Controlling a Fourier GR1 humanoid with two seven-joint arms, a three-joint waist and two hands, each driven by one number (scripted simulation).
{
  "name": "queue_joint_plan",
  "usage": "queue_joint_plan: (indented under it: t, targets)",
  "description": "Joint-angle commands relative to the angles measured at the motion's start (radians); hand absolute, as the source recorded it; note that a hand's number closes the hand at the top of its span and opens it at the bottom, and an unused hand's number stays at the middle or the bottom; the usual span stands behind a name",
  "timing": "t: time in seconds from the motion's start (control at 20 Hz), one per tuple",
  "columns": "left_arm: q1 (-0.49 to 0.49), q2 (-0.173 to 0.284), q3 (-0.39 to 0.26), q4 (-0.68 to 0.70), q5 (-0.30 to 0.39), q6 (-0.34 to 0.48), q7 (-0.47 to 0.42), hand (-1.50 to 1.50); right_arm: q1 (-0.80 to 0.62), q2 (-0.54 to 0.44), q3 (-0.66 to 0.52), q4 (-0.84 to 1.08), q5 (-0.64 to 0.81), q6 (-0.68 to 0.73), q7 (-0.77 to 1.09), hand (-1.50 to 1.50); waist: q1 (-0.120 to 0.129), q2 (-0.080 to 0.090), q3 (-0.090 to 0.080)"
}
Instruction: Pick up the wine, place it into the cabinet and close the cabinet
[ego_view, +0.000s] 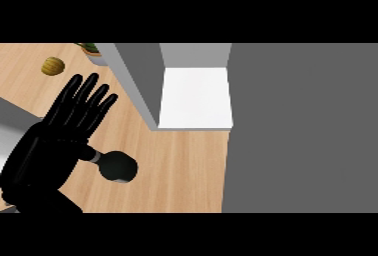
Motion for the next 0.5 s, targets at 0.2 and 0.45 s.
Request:
queue_joint_plan:
  t: [0.2,0.45]
  targets:
    - [0.031,-0.042,-0.045,0.019,-0.06,-0.006,-0.032,-1.5,0.006,0.073,0.118,-0.1,0.133,-0.058,0.092,-1.5,0.0,0.0,0.0]
    - [0.049,-0.001,0.0,-0.142,0.009,0.038,0.088,-1.5,-0.132,0.004,-0.079,0.02,-0.034,-0.006,0.109,-1.5,0.006,0.0,0.0]
